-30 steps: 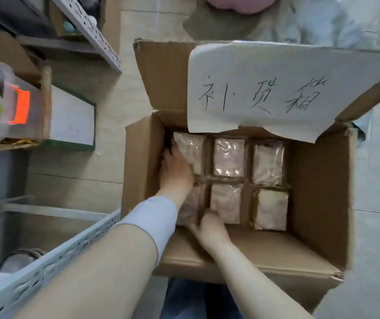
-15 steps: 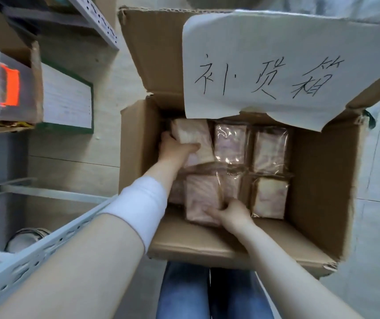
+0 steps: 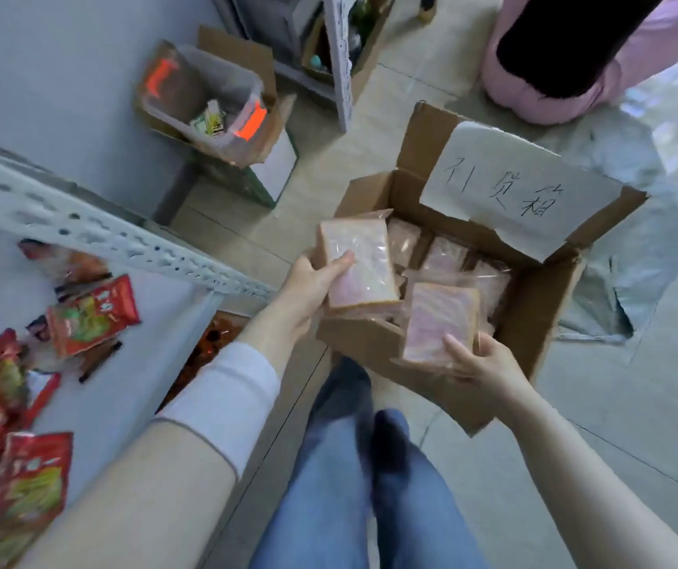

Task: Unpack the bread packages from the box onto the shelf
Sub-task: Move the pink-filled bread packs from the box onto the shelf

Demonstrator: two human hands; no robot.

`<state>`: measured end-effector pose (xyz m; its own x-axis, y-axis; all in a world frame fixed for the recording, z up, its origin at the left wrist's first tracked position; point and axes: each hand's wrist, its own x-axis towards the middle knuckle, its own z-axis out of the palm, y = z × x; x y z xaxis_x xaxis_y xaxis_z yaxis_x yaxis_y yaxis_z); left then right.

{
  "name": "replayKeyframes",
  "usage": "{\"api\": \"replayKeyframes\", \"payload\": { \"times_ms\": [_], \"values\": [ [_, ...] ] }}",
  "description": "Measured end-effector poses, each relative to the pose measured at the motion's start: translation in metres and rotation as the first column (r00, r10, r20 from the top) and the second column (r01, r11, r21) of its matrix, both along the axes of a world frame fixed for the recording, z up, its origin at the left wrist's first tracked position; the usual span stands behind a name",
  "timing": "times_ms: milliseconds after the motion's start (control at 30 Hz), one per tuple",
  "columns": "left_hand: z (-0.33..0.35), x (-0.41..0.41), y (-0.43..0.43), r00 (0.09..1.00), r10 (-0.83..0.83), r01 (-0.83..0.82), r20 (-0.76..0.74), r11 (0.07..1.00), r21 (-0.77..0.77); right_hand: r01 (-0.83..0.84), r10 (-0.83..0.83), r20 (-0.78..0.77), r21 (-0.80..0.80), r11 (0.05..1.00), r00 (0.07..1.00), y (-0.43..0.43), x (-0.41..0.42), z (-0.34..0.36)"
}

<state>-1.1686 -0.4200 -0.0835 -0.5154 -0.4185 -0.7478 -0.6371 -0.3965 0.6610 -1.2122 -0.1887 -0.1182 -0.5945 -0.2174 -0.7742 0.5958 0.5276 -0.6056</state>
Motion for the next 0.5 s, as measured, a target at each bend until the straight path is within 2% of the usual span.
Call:
{"api": "replayKeyframes", "payload": {
  "times_ms": [100,233,367,500],
  "values": [
    [0.090,0.068,-0.019,0.976,0.150,-0.164,-0.158,0.983,-0.080,-0.136,0.127,-0.081,-0.123,0.983,0.989,-0.030,0.034,0.079],
    [0.209,0.169,-0.052,0.863,0.334,-0.429,-0.379,0.881,-0.201,-0.348,0.301,-0.215,-0.235,0.907,0.929,-0.091,0.090,0.174],
    [0.302,0.283,-0.084,0.724,0.422,-0.617,-0.546,0.751,-0.237,-0.549,0.425,-0.381,-0.321,0.772,0.821,-0.164,0.161,0.255],
    [0.358,0.417,-0.112,0.627,0.444,-0.744,-0.640,0.585,-0.322,-0.695,0.491,-0.510,-0.368,0.618,0.707,-0.239,0.255,0.311]
  ]
}}
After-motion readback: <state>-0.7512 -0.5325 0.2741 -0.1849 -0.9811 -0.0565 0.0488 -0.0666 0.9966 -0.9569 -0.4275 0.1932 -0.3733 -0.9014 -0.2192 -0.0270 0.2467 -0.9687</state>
